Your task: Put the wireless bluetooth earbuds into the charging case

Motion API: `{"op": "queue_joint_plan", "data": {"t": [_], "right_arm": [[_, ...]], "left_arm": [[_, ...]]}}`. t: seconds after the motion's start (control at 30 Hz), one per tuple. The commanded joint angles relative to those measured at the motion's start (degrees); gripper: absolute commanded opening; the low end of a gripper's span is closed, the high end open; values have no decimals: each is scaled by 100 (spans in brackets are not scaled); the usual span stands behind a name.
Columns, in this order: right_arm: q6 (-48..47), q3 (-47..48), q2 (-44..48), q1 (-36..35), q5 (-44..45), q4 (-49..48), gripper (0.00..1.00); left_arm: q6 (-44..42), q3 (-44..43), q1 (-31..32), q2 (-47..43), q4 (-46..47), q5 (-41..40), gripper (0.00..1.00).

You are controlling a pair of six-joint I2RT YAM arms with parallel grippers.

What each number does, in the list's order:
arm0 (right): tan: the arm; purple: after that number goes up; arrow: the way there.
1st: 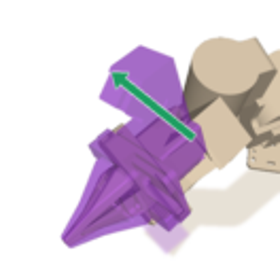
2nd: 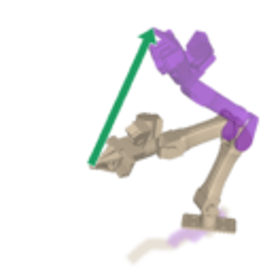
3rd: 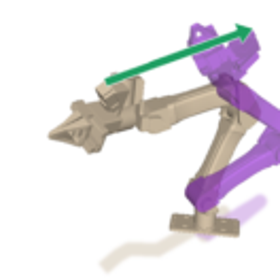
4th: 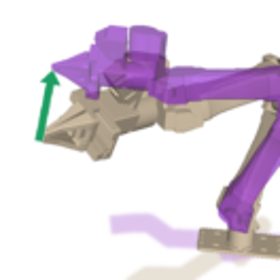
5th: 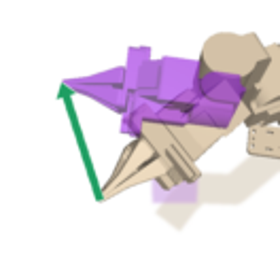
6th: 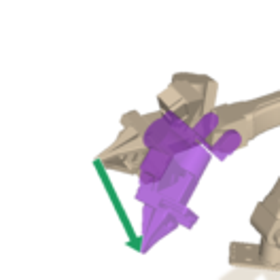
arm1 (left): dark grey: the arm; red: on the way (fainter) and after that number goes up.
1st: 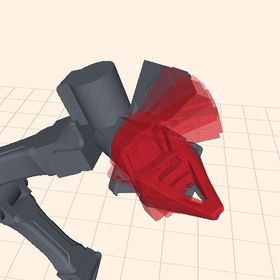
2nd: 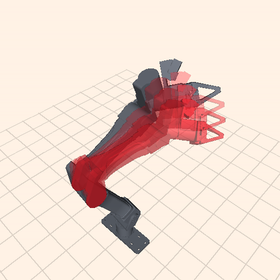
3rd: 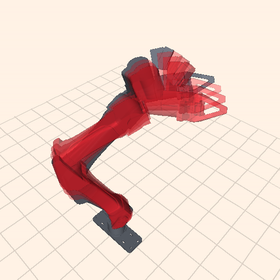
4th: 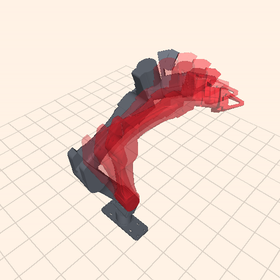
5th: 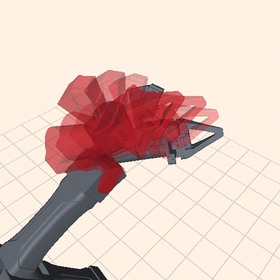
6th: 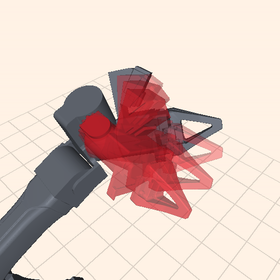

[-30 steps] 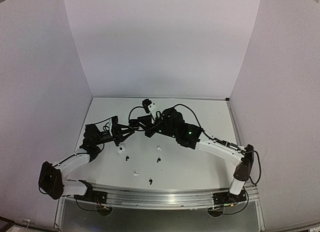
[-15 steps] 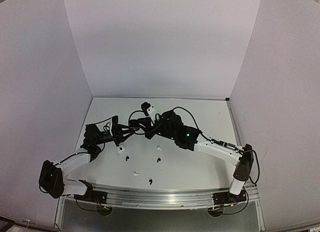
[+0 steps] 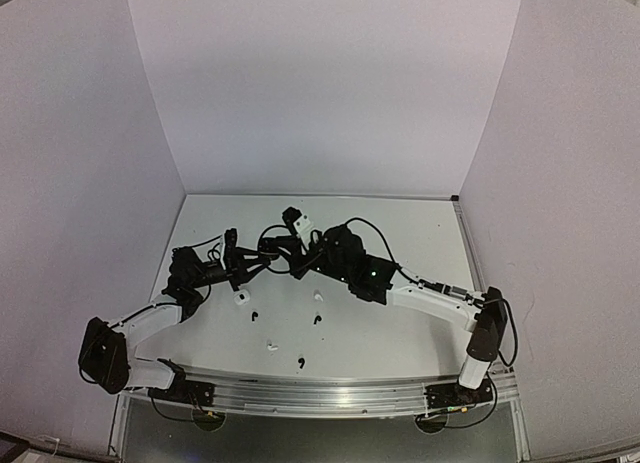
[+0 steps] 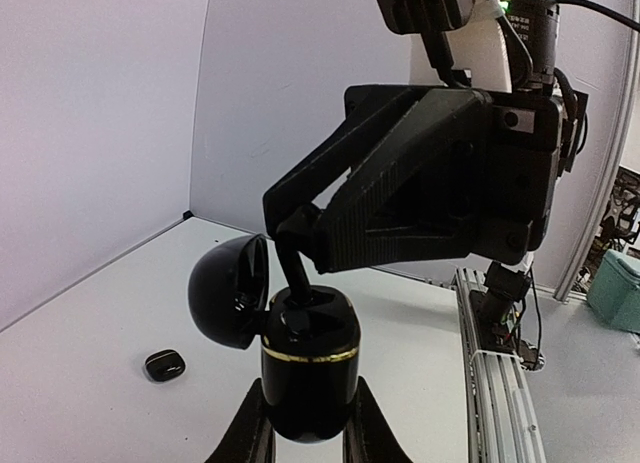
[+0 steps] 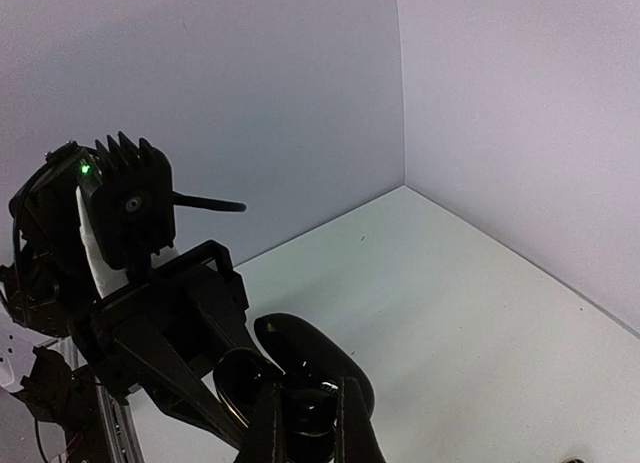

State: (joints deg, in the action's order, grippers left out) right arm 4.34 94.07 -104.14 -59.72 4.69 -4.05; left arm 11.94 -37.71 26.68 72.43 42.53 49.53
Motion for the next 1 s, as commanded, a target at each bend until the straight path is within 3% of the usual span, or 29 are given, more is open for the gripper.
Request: {"op": "queue_joint_plan", "data": {"t": [0.0,0.97], "right_arm": [[-255,-127,168,-8,113,-509,0],[-260,-553,371,-12,16,-1156,0]], "left_arm": [[103,-277,13,7,416,134,0],[151,-377,10,51,519,-190,0]]}}
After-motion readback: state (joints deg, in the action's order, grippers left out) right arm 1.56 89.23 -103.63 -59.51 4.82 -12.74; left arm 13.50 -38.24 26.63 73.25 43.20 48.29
